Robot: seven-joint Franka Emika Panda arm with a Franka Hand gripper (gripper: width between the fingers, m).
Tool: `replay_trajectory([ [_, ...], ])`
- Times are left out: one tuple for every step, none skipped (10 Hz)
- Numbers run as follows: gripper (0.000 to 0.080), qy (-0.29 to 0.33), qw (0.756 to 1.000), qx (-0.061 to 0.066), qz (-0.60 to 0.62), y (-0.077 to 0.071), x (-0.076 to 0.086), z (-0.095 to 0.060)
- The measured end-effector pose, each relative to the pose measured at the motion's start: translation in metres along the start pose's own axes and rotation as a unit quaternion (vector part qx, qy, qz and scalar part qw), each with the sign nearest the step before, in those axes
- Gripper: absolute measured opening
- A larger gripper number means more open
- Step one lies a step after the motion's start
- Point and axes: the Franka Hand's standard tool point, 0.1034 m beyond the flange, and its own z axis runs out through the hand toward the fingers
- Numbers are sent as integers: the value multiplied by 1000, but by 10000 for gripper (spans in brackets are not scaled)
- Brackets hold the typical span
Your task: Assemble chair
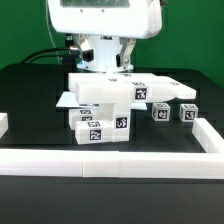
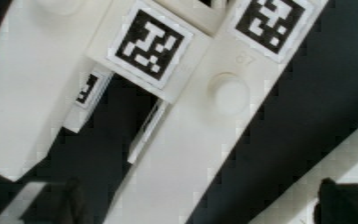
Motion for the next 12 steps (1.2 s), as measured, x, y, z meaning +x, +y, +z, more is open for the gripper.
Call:
replay_trajectory([
  [648,0,1000,-2,-21,0,-1,1],
  [648,3,995,-10,-97,-2,-10,4],
  [648,0,984,-7,-176,3,-22,7],
  [648,-8,971,-6,-239,12,-30,10],
  [648,-12,955,-6,-297,15,-34,10],
  [648,-12,948,-6,-318,14,-33,11],
  [648,-12,940,-6,-340,15,-33,11],
  [648,-12,925,-5,-381,15,-33,11],
  [648,-13,910,-5,-415,15,-33,11],
  [648,-12,904,-6,-428,19,-42,10],
  [648,-14,900,-3,-435,29,-56,8],
  [648,-14,901,2,-433,39,-69,7],
])
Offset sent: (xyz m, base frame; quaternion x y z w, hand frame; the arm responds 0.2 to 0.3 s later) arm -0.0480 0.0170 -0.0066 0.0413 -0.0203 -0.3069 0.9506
